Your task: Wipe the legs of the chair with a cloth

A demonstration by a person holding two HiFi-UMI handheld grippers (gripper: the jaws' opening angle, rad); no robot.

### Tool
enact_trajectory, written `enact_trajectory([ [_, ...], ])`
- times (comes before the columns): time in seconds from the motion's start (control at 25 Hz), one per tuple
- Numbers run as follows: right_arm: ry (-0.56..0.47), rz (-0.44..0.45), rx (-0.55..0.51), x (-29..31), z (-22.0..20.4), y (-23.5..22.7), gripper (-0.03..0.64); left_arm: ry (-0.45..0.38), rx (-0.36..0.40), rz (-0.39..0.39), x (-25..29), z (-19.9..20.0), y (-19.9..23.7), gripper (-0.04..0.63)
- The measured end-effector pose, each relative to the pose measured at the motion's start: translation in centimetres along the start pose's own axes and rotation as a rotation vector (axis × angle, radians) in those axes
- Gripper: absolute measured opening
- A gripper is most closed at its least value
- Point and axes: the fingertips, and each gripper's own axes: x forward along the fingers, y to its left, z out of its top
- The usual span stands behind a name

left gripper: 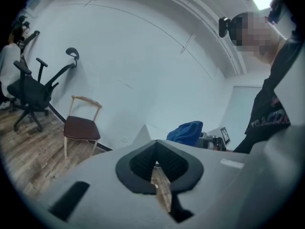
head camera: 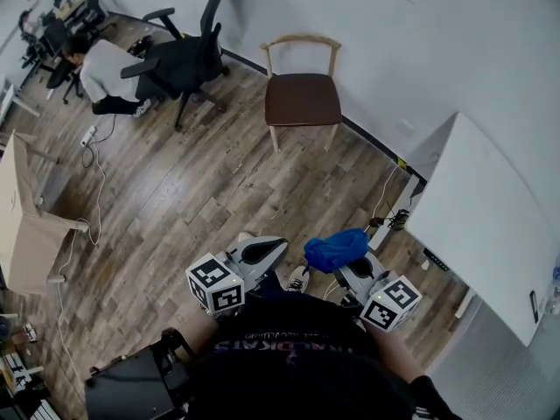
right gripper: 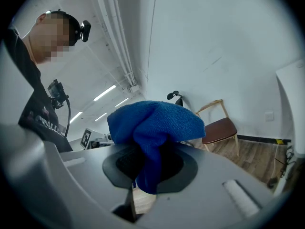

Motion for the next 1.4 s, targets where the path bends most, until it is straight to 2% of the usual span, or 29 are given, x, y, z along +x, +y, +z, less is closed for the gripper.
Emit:
enact_trajectory([
  [0.16,0.006,0.013,-0.025,0.1,-0.1,0.8,0.064,0.025,-0.009,-0.061,0.6,-0.1,-1.2,-0.001],
  [0.4,0.029,0.025,-0.079,0.7,-0.2,2.0,0.064,0.027,0.023,-0.089,0.7,0.3,-1.7,-0.001],
  [1.4,0.042,0.025,-0.055,0.7,-1.2,1.3,0.063,0.036,-0.003,-0.094,1.7,0.0,-1.3,-0.001],
])
